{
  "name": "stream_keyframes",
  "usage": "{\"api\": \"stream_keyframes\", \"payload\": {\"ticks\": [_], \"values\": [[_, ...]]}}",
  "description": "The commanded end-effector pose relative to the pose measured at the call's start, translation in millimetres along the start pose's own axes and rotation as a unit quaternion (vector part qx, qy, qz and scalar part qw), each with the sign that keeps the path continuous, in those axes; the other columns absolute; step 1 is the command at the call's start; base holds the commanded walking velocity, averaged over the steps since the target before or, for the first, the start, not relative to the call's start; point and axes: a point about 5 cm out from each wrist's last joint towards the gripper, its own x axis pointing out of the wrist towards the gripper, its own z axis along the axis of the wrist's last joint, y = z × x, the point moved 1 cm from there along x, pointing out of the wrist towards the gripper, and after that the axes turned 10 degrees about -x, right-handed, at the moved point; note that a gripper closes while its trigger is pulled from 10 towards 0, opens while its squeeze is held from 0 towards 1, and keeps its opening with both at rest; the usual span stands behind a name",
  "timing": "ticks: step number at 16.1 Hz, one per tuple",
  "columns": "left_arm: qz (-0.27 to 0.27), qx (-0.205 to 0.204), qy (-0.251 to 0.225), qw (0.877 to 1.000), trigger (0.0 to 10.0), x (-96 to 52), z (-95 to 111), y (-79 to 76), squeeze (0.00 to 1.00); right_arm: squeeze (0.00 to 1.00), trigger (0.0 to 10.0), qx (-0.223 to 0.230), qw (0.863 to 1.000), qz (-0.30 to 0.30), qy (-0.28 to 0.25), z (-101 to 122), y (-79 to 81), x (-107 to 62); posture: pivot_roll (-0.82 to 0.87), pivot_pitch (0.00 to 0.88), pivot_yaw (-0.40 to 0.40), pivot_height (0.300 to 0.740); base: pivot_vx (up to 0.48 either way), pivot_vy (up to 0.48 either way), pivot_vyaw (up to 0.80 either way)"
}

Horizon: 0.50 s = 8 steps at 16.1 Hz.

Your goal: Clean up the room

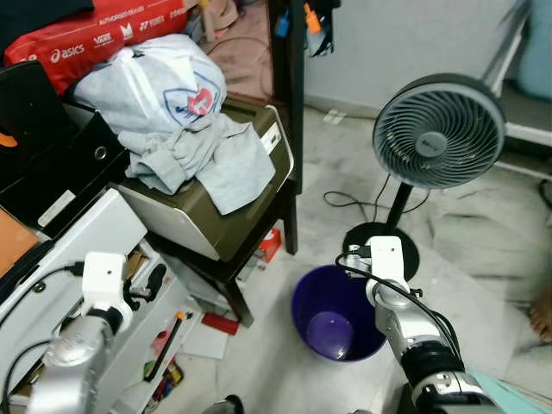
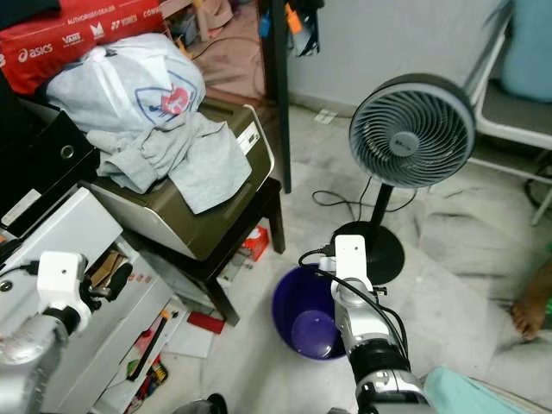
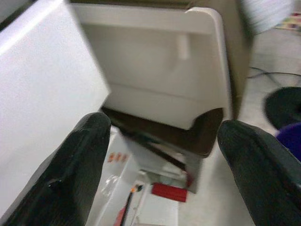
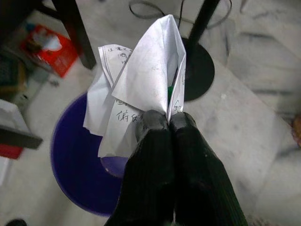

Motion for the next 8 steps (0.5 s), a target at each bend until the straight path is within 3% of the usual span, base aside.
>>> {"api": "stream_keyframes", "payload": {"ticks": [1,4,6,8], "values": [[-0.029,0.002,0.014,0.999,10.0,-0.3,-1.3,-0.9,0.00,0.00,10.0,-0.001,1.000,-0.007,0.009,0.0,2.4,1.6,-0.04,0.203,0.118,0.740,0.000,0.000,0.00],[-0.048,0.020,0.015,0.999,10.0,-0.1,4.9,-1.6,0.00,0.00,10.0,0.011,1.000,-0.006,0.016,-3.7,3.3,5.5,-0.02,0.208,0.132,0.740,0.000,0.000,0.00],[-0.096,0.010,0.014,0.995,10.0,-5.4,7.6,-11.3,0.00,0.00,10.0,0.018,0.999,-0.018,0.030,-9.2,-0.4,7.8,-0.01,0.215,0.132,0.740,0.000,0.000,0.00],[-0.178,0.026,0.047,0.983,10.0,-15.2,1.2,-29.4,0.00,0.00,10.0,0.018,0.999,-0.021,0.036,-11.3,-1.6,9.0,0.00,0.225,0.136,0.740,0.000,0.000,0.00]]}}
